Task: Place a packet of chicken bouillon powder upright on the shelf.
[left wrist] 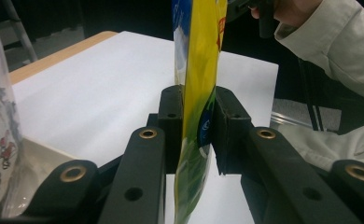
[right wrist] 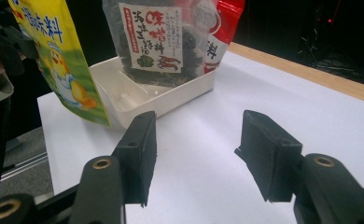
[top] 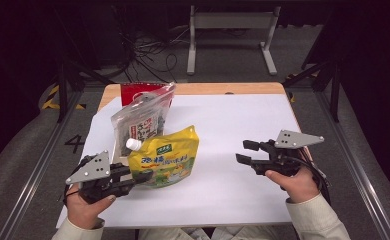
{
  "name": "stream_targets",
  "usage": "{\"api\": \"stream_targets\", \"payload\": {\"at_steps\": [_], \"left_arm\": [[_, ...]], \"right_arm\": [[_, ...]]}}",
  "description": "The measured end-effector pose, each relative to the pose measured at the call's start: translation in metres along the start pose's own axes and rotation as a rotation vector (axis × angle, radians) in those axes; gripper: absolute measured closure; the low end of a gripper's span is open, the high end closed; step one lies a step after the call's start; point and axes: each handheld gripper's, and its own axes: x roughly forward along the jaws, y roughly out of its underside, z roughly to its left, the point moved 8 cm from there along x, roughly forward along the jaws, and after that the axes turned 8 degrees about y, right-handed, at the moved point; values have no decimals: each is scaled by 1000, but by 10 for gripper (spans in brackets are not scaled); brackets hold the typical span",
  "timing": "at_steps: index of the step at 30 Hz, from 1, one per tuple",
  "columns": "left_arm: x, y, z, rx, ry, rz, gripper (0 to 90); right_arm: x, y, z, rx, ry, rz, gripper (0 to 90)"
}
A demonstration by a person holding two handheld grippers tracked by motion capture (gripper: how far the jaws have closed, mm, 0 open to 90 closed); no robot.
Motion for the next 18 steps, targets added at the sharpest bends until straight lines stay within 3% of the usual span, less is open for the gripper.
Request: {"api": "stream_targets", "payload": {"at_steps": [18], "left_arm": [[-25,-1,18,-16,-81,-49,758]], "right_arm": [[-4,6,-7,8,18,11,429]]}}
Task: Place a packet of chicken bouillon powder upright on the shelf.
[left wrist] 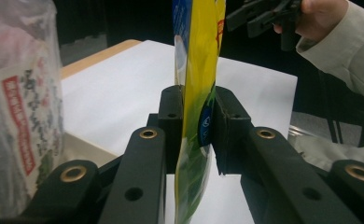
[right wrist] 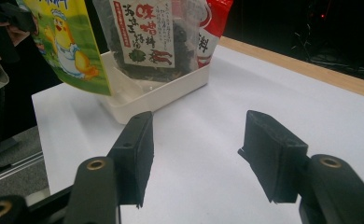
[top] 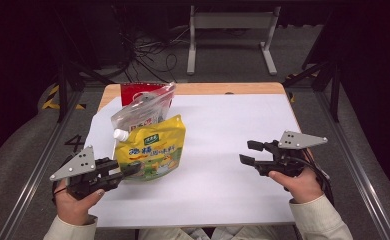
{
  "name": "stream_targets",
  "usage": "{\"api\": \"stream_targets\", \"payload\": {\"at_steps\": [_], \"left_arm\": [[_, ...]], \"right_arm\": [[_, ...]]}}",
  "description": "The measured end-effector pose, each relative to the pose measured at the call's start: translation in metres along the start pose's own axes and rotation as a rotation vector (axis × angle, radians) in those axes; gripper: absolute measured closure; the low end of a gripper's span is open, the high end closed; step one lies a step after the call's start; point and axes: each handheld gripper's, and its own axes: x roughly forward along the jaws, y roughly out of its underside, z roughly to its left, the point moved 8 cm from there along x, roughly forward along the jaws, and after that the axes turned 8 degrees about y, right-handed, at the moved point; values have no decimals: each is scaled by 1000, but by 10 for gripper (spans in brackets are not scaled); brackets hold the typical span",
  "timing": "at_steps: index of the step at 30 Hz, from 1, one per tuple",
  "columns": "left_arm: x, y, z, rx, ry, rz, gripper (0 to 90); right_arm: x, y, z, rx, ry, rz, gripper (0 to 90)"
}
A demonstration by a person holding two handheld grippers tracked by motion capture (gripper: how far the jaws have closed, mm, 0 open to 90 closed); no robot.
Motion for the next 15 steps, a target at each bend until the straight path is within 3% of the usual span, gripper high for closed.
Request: {"api": "stream_targets", "payload": {"at_steps": [9,15], "left_arm": [[-11,1,13,-14,-82,-33,759],[-14,8,25,-26,-135,-18,759]], "right_arm": [[1,1,1,3,-4,4,426],[2,1,1,2,-5,5,425]]}}
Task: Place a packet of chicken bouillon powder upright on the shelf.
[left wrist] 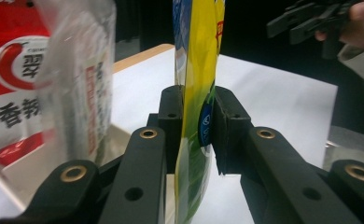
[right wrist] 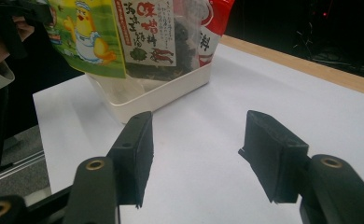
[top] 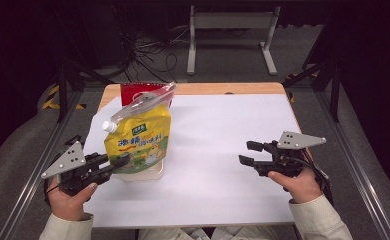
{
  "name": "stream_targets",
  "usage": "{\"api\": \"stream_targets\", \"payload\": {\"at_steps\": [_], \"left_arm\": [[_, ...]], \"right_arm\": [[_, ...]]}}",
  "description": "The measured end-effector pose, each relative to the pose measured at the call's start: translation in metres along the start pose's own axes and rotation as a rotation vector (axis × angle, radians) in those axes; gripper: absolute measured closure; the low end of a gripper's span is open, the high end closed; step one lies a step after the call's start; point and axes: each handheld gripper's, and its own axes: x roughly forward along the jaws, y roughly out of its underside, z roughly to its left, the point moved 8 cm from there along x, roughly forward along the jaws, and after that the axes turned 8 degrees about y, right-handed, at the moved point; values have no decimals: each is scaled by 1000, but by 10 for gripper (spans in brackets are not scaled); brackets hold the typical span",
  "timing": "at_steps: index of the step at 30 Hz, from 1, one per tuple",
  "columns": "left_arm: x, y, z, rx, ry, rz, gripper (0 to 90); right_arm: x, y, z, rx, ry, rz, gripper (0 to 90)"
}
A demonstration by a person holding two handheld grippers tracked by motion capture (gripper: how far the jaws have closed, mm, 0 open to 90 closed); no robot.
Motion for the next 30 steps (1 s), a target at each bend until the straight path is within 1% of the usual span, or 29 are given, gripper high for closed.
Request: {"api": "stream_targets", "payload": {"at_steps": [1,5,7,10,11,12,13,14,16,17,18,19,20,23,24,25,28,29,30], "left_arm": [[1,3,4,-11,-20,0,759],[5,8,10,-17,-32,7,759],[12,14,15,-16,-39,28,760],[15,17,17,-9,-37,36,759],[17,21,19,-19,-23,49,759],[17,21,19,-19,-23,49,759],[19,24,21,-23,-18,55,759],[20,25,22,-33,-14,49,759],[19,26,23,-36,-13,46,759],[19,27,24,-48,-10,41,759],[18,28,25,-49,-13,40,759],[18,31,28,-47,-25,52,759],[18,32,28,-60,-25,53,759],[19,34,29,-62,-22,58,759],[20,35,28,-71,-20,58,759],[20,36,30,-59,-19,67,759],[23,40,30,-76,-15,72,760],[23,42,31,-79,-14,83,760],[24,45,33,-91,-15,88,760]], "right_arm": [[0,0,0,2,-2,1,423],[0,0,-1,6,-1,-2,419],[0,0,-1,7,-1,0,419],[1,1,0,6,-3,1,418],[1,1,0,7,-3,3,418],[1,1,0,7,-3,3,418],[1,1,0,11,-3,3,417],[1,1,0,10,-2,2,416],[1,1,0,11,-2,2,416],[1,1,0,11,-2,2,416],[1,1,0,11,-1,2,416],[1,1,0,11,-2,2,415],[1,1,0,12,-3,1,415],[1,1,0,13,-3,1,414],[1,1,0,13,-4,2,414],[1,1,0,13,-3,2,414],[0,1,0,14,-3,-2,412],[0,1,0,14,-3,-3,412],[0,1,0,15,-3,-3,410]]}}
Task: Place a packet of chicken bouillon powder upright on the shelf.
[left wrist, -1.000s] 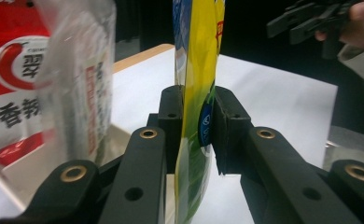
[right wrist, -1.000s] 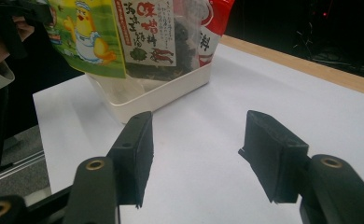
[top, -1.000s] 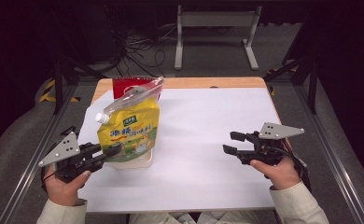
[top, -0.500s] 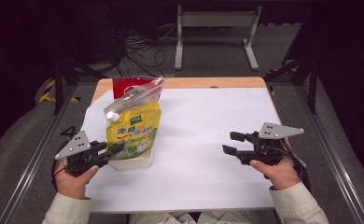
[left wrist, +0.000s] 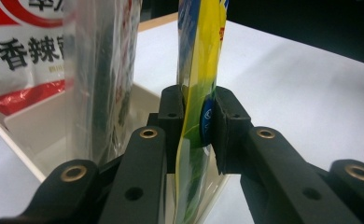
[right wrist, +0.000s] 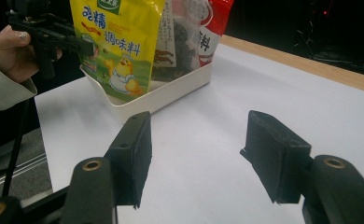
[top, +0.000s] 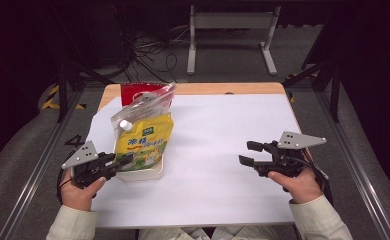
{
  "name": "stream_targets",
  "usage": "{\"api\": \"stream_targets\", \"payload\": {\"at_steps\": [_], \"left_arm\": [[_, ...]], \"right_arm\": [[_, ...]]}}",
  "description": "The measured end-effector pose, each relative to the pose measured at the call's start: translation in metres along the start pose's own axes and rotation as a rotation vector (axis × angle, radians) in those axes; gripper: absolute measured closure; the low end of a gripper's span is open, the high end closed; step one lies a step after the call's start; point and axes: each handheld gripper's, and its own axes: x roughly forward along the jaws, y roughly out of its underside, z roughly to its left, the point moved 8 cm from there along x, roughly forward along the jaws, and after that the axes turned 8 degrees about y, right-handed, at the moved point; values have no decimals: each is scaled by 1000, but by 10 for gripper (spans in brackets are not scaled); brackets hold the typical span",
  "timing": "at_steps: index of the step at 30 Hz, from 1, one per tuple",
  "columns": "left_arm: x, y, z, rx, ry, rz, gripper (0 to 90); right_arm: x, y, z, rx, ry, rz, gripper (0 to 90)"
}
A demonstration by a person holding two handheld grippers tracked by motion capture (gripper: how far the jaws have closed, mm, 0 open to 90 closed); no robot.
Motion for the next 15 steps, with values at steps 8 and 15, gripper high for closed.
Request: {"api": "stream_targets", "payload": {"at_steps": [8,15], "left_arm": [[6,10,-1,-22,-30,133,761],[3,16,3,-57,-66,228,755]], "right_arm": [[0,0,0,4,2,1,401],[1,1,0,6,1,7,395]]}}
